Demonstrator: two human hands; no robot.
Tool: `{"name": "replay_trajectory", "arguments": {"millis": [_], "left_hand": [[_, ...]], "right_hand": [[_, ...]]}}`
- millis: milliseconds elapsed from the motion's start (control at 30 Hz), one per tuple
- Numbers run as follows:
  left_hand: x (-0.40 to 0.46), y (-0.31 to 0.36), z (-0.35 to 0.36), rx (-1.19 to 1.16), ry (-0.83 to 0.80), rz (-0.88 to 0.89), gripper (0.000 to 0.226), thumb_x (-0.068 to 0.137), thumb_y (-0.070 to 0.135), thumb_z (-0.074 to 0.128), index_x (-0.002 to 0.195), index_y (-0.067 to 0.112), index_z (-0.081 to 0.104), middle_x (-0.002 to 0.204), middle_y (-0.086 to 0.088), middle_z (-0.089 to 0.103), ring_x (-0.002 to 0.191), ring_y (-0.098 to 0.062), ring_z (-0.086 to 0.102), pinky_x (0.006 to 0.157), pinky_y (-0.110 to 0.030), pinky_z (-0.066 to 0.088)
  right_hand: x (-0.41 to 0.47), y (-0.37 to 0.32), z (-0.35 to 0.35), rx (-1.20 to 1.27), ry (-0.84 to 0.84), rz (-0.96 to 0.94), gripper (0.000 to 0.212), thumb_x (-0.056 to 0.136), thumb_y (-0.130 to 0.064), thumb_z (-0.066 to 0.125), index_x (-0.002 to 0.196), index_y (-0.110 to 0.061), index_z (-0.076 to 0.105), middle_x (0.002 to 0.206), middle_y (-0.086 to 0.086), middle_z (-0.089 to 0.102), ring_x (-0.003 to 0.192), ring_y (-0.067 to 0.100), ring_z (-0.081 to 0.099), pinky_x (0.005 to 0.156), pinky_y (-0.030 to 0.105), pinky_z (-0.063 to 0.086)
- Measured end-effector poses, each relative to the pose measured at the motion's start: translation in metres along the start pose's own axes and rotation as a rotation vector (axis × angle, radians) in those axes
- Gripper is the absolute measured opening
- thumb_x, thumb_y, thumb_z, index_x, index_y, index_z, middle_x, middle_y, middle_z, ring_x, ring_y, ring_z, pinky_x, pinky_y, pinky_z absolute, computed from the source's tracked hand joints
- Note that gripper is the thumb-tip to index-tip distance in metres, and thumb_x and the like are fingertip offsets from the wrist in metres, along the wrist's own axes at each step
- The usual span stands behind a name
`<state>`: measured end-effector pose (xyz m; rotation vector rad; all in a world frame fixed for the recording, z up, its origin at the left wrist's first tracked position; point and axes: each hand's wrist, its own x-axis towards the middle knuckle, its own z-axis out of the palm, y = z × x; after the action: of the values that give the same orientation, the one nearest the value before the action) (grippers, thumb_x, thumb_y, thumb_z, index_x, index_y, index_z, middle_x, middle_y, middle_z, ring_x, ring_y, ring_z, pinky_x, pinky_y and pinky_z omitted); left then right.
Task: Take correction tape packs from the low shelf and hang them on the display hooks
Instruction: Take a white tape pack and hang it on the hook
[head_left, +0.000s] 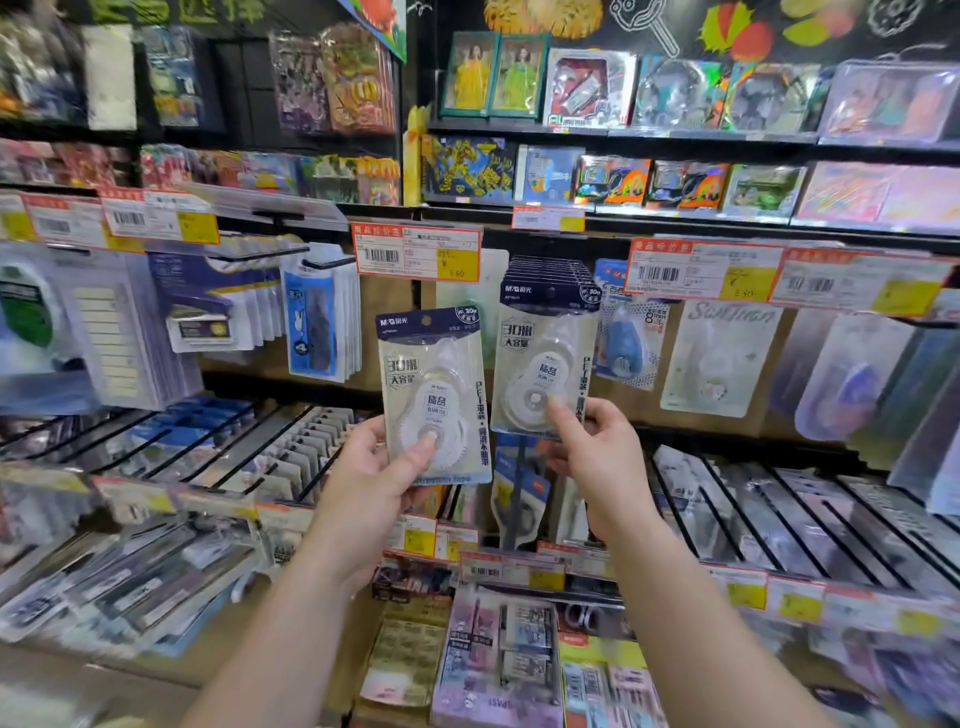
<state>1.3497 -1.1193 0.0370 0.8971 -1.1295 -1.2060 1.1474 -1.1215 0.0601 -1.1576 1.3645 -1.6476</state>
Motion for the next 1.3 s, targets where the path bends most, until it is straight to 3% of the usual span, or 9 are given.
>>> {"name": "replay_trajectory", "arguments": {"millis": [67,333,567,767,867,1067,1167,1233,1300], "left_hand": [[0.001,0.000,0.001,0.014,-0.007,-0.002,0.030,0.092,0.021,0.066,0.118,0.026,0.055,0.109,0.001,0.076,0.099,-0.018,0.071,0.078,-0.037,0.052],[0.003,0.000,0.006,0.038,-0.027,-0.002,0.027,0.091,0.022,0.066,0.116,0.027,0.056,0.106,0.003,0.076,0.099,-0.017,0.071,0.086,-0.040,0.055],[0.002,0.002,0.012,0.027,-0.067,-0.011,0.030,0.092,0.020,0.066,0.119,0.025,0.054,0.107,0.002,0.076,0.097,-0.014,0.072,0.080,-0.035,0.053],[0.002,0.004,0.020,0.064,-0.106,0.010,0.034,0.090,0.022,0.068,0.120,0.026,0.053,0.105,0.007,0.076,0.096,-0.010,0.072,0.080,-0.033,0.053],[0.001,0.008,0.025,0.096,-0.130,0.033,0.032,0.091,0.022,0.068,0.119,0.025,0.053,0.106,0.005,0.076,0.096,-0.012,0.073,0.081,-0.035,0.056],[0.003,0.014,0.042,0.130,-0.181,0.068,0.037,0.091,0.024,0.070,0.123,0.024,0.052,0.107,0.004,0.076,0.096,-0.011,0.073,0.077,-0.029,0.059],[0.003,0.016,0.050,0.172,-0.201,0.097,0.037,0.091,0.026,0.069,0.124,0.026,0.051,0.108,0.007,0.075,0.096,-0.008,0.072,0.076,-0.026,0.057],[0.003,0.018,0.055,0.187,-0.215,0.104,0.037,0.092,0.028,0.069,0.124,0.028,0.051,0.109,0.007,0.075,0.098,-0.007,0.071,0.084,-0.031,0.057],[0.003,0.019,0.059,0.187,-0.216,0.107,0.035,0.092,0.029,0.068,0.122,0.029,0.051,0.109,0.007,0.074,0.098,-0.005,0.071,0.084,-0.030,0.057]], "right_hand": [[0.003,0.000,0.000,-0.006,0.001,-0.008,0.022,0.090,-0.041,0.068,0.102,-0.023,0.062,0.095,0.002,0.073,0.074,0.012,0.073,0.066,0.026,0.058],[0.009,0.003,-0.002,-0.021,0.004,0.007,0.026,0.090,-0.043,0.067,0.106,-0.022,0.062,0.097,0.004,0.073,0.074,0.011,0.073,0.060,0.022,0.053],[0.006,0.006,-0.011,-0.074,0.000,0.045,0.040,0.088,-0.048,0.068,0.114,-0.020,0.058,0.099,0.002,0.072,0.074,0.010,0.073,0.060,0.021,0.052],[0.001,0.012,-0.020,-0.194,0.162,-0.002,0.044,0.086,-0.044,0.070,0.121,-0.024,0.052,0.109,-0.001,0.064,0.099,0.016,0.064,0.091,0.039,0.054],[-0.013,0.002,-0.020,-0.216,0.154,-0.080,0.029,0.090,-0.039,0.068,0.113,-0.025,0.057,0.099,-0.004,0.066,0.091,0.011,0.064,0.077,0.026,0.052],[-0.041,-0.009,-0.010,-0.240,-0.060,-0.177,0.013,0.091,-0.036,0.066,0.094,-0.023,0.066,0.076,-0.003,0.069,0.065,0.001,0.060,0.062,0.014,0.049],[-0.043,-0.010,-0.010,-0.291,-0.048,-0.205,0.017,0.090,-0.037,0.067,0.087,-0.020,0.066,0.063,-0.007,0.055,0.058,0.004,0.049,0.059,0.025,0.046],[-0.041,-0.010,-0.011,-0.303,-0.029,-0.209,0.019,0.090,-0.037,0.067,0.086,-0.019,0.066,0.063,-0.006,0.054,0.060,0.006,0.049,0.064,0.038,0.052],[-0.039,-0.010,-0.013,-0.291,-0.018,-0.209,0.019,0.091,-0.038,0.066,0.087,-0.019,0.066,0.065,-0.003,0.056,0.062,0.009,0.052,0.070,0.043,0.055]]}}
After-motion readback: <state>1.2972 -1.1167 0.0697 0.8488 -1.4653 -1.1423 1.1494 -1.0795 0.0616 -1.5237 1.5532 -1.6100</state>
